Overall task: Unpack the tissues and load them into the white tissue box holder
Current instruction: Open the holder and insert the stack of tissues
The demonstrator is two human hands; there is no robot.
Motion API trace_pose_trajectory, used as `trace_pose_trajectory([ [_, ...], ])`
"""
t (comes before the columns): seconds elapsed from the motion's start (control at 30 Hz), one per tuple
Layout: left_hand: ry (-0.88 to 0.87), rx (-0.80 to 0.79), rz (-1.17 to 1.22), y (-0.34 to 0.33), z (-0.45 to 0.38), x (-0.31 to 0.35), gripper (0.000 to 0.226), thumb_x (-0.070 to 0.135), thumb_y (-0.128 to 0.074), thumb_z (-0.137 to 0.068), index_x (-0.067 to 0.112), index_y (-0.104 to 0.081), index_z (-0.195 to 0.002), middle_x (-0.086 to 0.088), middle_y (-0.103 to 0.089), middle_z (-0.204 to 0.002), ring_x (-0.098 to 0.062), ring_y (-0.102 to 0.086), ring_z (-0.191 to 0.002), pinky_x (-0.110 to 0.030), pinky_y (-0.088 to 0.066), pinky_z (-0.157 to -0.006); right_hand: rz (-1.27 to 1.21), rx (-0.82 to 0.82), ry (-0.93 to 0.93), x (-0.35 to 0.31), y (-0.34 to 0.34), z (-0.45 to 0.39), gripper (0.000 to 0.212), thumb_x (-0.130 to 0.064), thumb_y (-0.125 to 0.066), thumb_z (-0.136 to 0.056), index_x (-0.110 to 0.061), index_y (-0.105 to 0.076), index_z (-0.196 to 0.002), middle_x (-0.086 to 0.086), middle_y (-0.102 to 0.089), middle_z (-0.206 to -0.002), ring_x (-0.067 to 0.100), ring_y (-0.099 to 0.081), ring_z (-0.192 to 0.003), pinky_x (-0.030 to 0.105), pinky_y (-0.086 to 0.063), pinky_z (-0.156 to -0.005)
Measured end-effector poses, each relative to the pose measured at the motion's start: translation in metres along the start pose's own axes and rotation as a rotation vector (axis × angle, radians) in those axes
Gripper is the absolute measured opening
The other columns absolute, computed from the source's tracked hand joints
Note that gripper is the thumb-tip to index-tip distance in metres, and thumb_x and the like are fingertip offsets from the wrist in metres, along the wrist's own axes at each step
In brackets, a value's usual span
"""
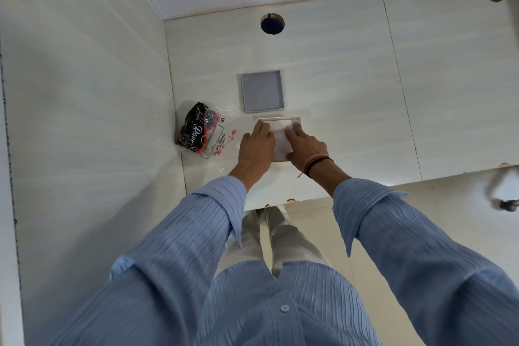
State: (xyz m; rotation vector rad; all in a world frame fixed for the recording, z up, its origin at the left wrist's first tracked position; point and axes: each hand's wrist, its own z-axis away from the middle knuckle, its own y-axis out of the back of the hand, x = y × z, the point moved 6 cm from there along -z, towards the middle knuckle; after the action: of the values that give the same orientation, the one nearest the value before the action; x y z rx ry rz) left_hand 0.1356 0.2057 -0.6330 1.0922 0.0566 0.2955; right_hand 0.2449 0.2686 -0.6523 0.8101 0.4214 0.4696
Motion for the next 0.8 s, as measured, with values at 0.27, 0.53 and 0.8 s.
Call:
trace_pose_trajectory([
  [0.27,0.080,0.282,0.146,0.035,-0.020,-0.015,0.028,0.005,-0.051,-0.093,0.006,-0.069,-0.114,-0.011,-0.066,-0.118,-0.032,-0.055,-0.115,-0.043,-0.043,-0.095,0.003,0.111,0.022,-0.005,0.019,0.009,0.040,-0.017,-0.054,-0.096,-0.011,-0.050,-0.135,0.006,-0.033,-0.161,0.039,-0.056,-0.113,0.039,-0.043,-0.073],
  [0.53,0.247,0.194,0.215,0.021,-0.060,-0.062,0.025,-0.010,-0.050,-0.088,-0.001,-0.070,-0.101,-0.018,-0.057,-0.120,-0.037,-0.049,-0.112,-0.044,-0.045,-0.088,-0.053,0.259,0.073,-0.001,0.029,0.016,0.031,-0.014,-0.049,-0.098,-0.007,-0.061,-0.125,0.006,-0.046,-0.155,0.036,-0.052,-0.119,0.044,-0.055,-0.076],
  [0.8,0.218,0.259,0.300,0.039,-0.066,-0.067,0.022,-0.005,-0.056,-0.083,0.000,-0.070,-0.099,-0.017,-0.054,-0.126,-0.037,-0.044,-0.120,-0.043,-0.039,-0.095,-0.245,0.319,0.105,0.005,0.033,0.023,0.031,-0.016,-0.053,-0.098,-0.007,-0.064,-0.126,0.007,-0.056,-0.148,0.034,-0.051,-0.125,0.047,-0.054,-0.088],
])
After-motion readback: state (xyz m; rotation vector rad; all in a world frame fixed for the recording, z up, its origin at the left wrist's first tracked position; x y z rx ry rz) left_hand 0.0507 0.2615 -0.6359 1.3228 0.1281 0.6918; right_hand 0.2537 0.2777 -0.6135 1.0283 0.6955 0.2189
